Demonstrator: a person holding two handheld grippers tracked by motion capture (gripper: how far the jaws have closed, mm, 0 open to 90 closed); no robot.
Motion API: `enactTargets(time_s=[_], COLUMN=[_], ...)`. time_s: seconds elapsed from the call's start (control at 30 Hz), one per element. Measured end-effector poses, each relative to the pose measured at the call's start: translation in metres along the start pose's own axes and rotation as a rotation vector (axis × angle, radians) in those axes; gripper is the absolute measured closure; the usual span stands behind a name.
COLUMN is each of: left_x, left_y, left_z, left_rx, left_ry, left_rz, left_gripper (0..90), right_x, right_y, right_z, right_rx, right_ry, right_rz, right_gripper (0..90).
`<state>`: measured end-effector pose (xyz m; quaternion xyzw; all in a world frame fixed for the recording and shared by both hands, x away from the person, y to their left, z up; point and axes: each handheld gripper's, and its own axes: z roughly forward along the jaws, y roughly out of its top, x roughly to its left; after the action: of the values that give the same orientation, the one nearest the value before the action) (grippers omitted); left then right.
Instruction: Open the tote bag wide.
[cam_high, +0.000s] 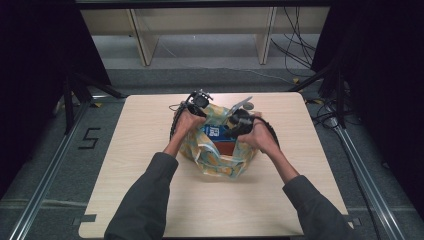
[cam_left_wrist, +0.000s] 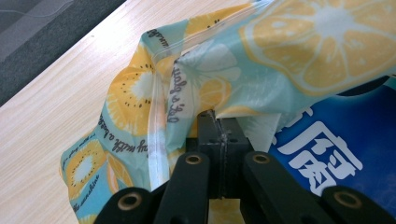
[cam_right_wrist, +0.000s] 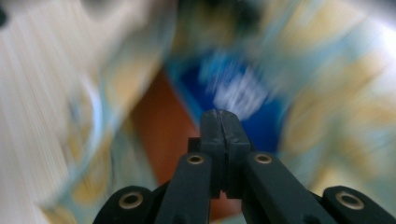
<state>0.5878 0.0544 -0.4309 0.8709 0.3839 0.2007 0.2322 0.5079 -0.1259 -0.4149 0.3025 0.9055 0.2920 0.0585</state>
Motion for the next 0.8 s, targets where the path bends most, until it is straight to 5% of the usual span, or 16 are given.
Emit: enactTargets(time_s=[0.07, 0.13, 0.23, 0.3, 0.37, 0.43, 0.57, 0.63, 0.67, 0.8], left_x=[0.002, 0.005, 0.008, 0.009, 0.012, 0.012, 0.008, 0.008, 0.007, 0.006], left_y=[0.0, 0.0, -0.001, -0.002, -0.003, -0.003, 0.0, 0.0, 0.0, -0.002], left_z=[0.0, 0.001, 0.003, 0.003, 0.003, 0.002, -0.003, -0.006, -0.01, -0.016], left_rx=[0.001, -0.004, 0.01, 0.008, 0.005, 0.002, -0.014, -0.017, -0.025, -0.052], left_ry=[-0.001, 0.005, -0.005, -0.005, -0.011, -0.021, -0.022, -0.032, -0.036, -0.062], left_rz=[-0.003, 0.01, -0.025, -0.027, -0.041, -0.048, -0.038, -0.034, -0.034, -0.038], left_gripper=[89.4, 89.4, 89.4, 89.4, 89.4, 89.4, 89.3, 89.3, 89.2, 88.6], right_x=[0.002, 0.001, 0.003, 0.007, 0.015, 0.019, 0.023, 0.022, 0.018, 0.012], right_y=[-0.013, -0.029, -0.052, -0.061, -0.088, -0.096, -0.082, -0.062, -0.044, -0.018], right_z=[0.01, 0.004, -0.011, -0.015, -0.014, -0.012, -0.024, -0.033, -0.032, -0.015], right_rx=[0.093, 0.108, 0.125, 0.165, 0.241, 0.253, 0.15, 0.052, -0.009, -0.026], right_ry=[-0.008, 0.009, 0.055, 0.055, 0.086, 0.111, 0.083, 0.07, 0.037, 0.01], right_rz=[-0.011, -0.007, -0.01, -0.013, -0.024, -0.035, -0.053, -0.042, -0.079, -0.075], right_gripper=[90.0, 90.0, 90.0, 90.0, 90.0, 90.0, 90.0, 90.0, 90.0, 90.0])
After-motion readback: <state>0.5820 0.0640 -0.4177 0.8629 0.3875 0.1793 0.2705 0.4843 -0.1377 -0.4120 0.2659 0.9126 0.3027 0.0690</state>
